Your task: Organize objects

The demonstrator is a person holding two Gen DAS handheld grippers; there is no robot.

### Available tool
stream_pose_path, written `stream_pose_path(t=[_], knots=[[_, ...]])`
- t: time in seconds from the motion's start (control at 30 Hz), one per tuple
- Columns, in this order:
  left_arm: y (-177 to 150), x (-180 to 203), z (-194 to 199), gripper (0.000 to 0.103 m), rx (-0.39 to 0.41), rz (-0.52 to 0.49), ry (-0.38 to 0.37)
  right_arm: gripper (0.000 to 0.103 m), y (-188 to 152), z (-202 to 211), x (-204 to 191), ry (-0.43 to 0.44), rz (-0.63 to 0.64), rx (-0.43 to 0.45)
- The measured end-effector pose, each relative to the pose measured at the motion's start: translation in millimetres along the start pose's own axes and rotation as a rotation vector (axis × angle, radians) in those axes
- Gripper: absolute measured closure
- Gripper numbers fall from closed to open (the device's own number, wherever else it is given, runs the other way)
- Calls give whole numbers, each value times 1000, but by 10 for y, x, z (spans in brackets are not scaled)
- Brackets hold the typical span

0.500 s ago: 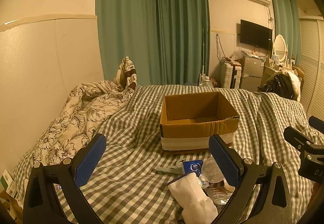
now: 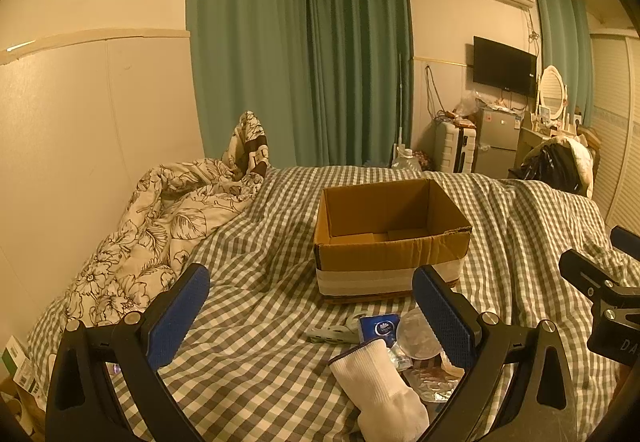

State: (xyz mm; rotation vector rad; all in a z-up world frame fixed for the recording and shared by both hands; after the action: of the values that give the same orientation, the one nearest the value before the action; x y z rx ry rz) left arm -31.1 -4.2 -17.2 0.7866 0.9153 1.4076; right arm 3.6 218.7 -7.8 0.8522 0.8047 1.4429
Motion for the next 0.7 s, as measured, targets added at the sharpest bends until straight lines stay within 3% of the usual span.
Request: stream_pose_path(t=[0.7], knots=[[-50, -22, -22, 0, -13, 10, 4, 0, -16, -13, -33, 1, 6, -8]])
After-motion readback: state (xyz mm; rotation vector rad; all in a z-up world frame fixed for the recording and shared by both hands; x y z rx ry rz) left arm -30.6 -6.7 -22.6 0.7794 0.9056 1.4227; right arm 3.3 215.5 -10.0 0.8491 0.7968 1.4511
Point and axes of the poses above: each gripper's, at about its wrist camera, not at the fingertips, and z roughly against the way its jaws point, x to its right, y to its top, the point moved 4 cm from there along -z, roughly the way its jaws point, and after that the axes turned 2 degrees about y, right-handed, at the moved point
